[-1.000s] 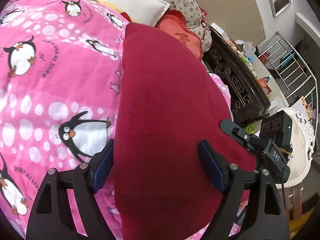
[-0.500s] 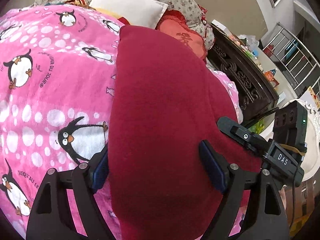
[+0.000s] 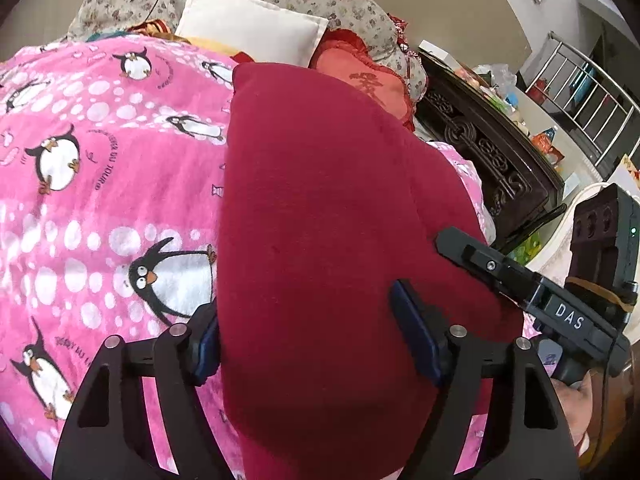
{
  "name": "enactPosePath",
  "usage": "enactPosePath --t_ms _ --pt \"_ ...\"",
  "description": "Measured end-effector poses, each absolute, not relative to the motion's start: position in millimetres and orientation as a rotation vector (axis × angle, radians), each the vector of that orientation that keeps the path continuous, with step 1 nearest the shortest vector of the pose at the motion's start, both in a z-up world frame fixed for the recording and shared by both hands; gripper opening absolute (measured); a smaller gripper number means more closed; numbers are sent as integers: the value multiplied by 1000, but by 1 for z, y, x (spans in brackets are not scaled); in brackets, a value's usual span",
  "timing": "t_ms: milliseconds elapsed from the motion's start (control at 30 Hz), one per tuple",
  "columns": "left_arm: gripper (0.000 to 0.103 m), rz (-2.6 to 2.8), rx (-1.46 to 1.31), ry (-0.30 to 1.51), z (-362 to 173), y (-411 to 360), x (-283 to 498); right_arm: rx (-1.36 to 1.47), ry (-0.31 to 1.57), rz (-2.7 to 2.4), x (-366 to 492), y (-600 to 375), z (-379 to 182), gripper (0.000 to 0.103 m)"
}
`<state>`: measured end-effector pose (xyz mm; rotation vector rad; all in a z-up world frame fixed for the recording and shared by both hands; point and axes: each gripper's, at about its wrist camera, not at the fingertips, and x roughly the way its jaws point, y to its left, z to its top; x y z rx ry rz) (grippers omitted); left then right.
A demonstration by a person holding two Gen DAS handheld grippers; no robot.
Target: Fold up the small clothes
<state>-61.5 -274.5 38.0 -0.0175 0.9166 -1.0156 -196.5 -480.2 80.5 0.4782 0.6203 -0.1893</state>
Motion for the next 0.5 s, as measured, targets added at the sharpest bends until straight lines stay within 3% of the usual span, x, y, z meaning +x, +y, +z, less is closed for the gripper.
enactPosePath --t_ms 500 --pt "73 -965 48 862 67 -180 -108 480 629 -16 -231 -393 97 45"
